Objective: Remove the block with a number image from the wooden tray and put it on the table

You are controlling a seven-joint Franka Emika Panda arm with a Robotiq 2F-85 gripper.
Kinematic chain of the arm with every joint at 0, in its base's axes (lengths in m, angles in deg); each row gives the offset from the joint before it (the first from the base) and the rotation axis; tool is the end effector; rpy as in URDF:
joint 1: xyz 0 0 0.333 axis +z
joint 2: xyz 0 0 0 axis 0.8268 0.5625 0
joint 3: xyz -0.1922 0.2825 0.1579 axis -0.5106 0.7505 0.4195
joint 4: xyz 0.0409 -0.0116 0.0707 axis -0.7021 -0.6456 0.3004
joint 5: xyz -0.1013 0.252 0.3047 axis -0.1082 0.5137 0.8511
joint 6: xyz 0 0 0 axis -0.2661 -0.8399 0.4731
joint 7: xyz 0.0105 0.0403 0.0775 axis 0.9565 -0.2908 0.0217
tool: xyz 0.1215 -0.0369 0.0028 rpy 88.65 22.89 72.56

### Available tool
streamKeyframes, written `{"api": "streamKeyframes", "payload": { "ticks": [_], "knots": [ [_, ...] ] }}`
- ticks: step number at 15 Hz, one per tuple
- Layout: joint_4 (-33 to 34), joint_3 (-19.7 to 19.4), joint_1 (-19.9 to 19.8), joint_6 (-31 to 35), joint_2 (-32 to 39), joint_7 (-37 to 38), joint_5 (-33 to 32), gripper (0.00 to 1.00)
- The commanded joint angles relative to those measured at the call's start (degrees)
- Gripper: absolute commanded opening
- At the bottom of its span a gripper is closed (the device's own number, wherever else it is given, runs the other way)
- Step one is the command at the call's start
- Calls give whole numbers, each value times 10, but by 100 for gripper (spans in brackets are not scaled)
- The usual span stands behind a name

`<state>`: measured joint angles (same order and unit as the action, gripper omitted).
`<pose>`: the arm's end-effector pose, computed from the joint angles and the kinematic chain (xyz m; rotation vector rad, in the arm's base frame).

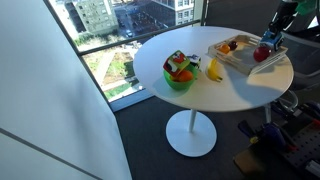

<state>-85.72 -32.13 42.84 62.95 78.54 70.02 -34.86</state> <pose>0.5402 -0.2584 0.3309 3.0074 -0.1745 0.0262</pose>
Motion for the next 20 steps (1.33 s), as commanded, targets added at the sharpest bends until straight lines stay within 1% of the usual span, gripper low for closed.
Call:
{"api": "streamKeyframes", "payload": {
  "ticks": [1, 9, 17, 20],
  "knots": [
    [5, 2, 0, -34, -30, 23, -9, 5],
    [2, 15, 18, -55, -87, 48, -7, 5],
    [-2, 44, 50, -73, -128, 66, -5, 5],
    [-4, 55, 61, -95, -142, 63, -4, 5]
  ]
}}
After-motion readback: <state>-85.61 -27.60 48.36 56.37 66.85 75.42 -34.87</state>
